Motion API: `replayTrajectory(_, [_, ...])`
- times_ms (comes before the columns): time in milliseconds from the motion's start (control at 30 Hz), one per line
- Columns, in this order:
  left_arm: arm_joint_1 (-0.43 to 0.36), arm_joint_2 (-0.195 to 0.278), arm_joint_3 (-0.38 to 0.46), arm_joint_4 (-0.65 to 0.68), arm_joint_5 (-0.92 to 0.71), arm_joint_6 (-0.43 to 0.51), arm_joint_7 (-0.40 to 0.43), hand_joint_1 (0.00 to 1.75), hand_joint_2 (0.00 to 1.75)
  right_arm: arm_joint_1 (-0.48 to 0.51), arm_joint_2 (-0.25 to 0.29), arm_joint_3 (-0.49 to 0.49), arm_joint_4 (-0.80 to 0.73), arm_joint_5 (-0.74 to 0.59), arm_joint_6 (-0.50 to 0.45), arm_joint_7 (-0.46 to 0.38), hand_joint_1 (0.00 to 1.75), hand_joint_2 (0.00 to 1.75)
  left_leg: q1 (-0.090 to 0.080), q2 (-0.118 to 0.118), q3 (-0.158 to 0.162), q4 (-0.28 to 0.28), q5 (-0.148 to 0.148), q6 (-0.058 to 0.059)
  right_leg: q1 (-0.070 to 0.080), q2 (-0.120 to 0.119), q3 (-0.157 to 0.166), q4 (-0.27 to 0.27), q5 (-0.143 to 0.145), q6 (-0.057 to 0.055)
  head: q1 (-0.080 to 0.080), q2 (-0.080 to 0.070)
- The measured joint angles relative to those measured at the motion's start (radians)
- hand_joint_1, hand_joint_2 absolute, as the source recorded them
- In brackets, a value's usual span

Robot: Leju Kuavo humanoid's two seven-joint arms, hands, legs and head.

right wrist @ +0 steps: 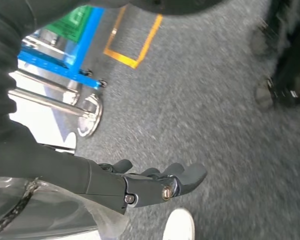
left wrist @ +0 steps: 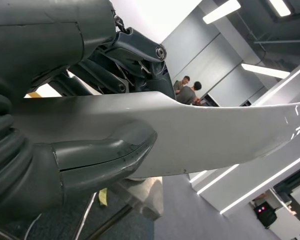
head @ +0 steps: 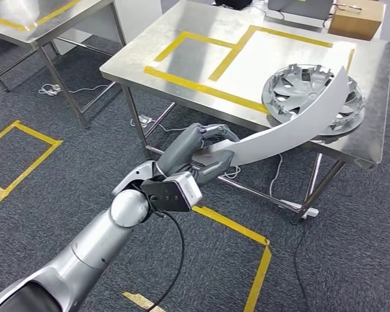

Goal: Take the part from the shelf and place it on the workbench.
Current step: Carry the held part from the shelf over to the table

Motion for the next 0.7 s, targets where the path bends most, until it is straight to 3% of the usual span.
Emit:
replayTrajectory(67, [0.004,0.004,0.0,0.003,0.0,0.0,0.0,1.75,1.75,-0.001,0.0,0.0,0.0,0.0,-0.001,0.0,0.0,1.75,0.003,-0.005,-0.036,0.081,-0.02,-0.003,0.0,0.009,-0.001,0.001,0.001,-0.001,0.0,0.0])
replayTrajectory(100, [0.005,0.005,0.0,0.005,0.0,0.0,0.0,1.75,1.75,-0.001,0.0,0.0,0.0,0.0,-0.001,0.0,0.0,1.75,0.003,-0.006,-0.03,0.067,-0.002,-0.001,0.0,0.013,-0.001,0.001,0.001,0.0,0.0,0.0])
replayTrajectory(167, [0.004,0.005,0.0,0.005,0.0,0.0,0.001,1.75,1.75,-0.001,0.001,0.0,0.0,0.0,-0.001,0.0,0.0,1.75,0.003,-0.008,0.025,-0.049,0.066,0.006,0.0,0.019,0.0,0.002,0.002,0.001,0.0,0.0])
replayTrajectory(233, [0.001,0.005,0.0,0.005,0.0,0.0,0.001,1.75,1.75,-0.001,0.002,0.0,0.0,0.0,-0.001,0.0,0.0,1.75,0.001,-0.012,0.08,-0.168,0.109,0.015,0.003,0.024,-0.003,0.004,0.004,0.007,0.0,0.0])
replayTrajectory(333, [-0.001,0.005,0.0,0.005,-0.005,0.005,0.001,1.75,1.75,-0.001,0.003,0.0,0.0,0.003,-0.002,-0.004,0.0,1.75,-0.003,-0.015,0.089,-0.208,0.115,0.025,0.003,0.026,-0.012,0.002,0.012,0.024,0.001,0.0])
replayTrajectory(400, [-0.001,0.005,0.0,0.005,-0.012,0.018,0.003,1.75,1.75,0.0,0.003,0.0,0.0,0.008,-0.01,-0.018,0.0,1.75,0.0,-0.013,0.088,-0.215,0.124,0.037,0.001,0.024,-0.023,0.016,-0.001,0.034,0.002,0.0])
replayTrajectory(467, [-0.002,0.004,0.002,0.005,-0.02,0.039,0.006,1.75,1.75,0.0,0.003,0.0,0.0,0.014,-0.02,-0.038,0.0,1.75,0.003,-0.01,0.086,-0.22,0.13,0.047,-0.001,0.021,-0.065,0.1,-0.053,0.041,0.004,0.0])
replayTrajectory(533, [0.002,0.005,0.006,0.005,-0.025,0.057,0.012,1.75,1.75,0.001,0.004,0.0,0.0,0.02,-0.026,-0.054,0.0,1.75,0.001,-0.009,0.082,-0.22,0.131,0.05,-0.002,0.02,-0.125,0.232,-0.109,0.046,0.005,0.0])
replayTrajectory(567, [0.005,0.006,0.008,0.005,-0.025,0.064,0.015,1.75,1.75,0.002,0.004,0.0,0.0,0.023,-0.028,-0.061,0.0,1.75,0.0,-0.008,0.082,-0.22,0.131,0.05,-0.002,0.02,-0.143,0.273,-0.118,0.047,0.004,0.0])
replayTrajectory(600, [0.007,0.006,0.011,0.005,-0.024,0.069,0.017,1.75,1.75,0.003,0.004,0.0,0.0,0.026,-0.03,-0.066,0.0,1.75,0.0,-0.008,0.081,-0.22,0.13,0.05,-0.002,0.02,-0.144,0.278,-0.109,0.048,0.005,0.0])
replayTrajectory(633, [0.009,0.006,0.013,0.005,-0.023,0.074,0.019,1.75,1.75,0.004,0.004,0.0,0.0,0.03,-0.032,-0.072,0.0,1.75,0.0,-0.008,0.082,-0.22,0.13,0.049,-0.002,0.019,-0.125,0.242,-0.082,0.048,0.005,0.0])
replayTrajectory(700, [0.009,0.005,0.018,0.005,-0.023,0.086,0.021,1.75,1.75,0.003,0.004,0.0,0.0,0.037,-0.034,-0.083,0.0,1.75,-0.001,-0.008,0.084,-0.218,0.126,0.044,-0.001,0.012,-0.053,0.106,-0.026,0.046,0.005,0.0])
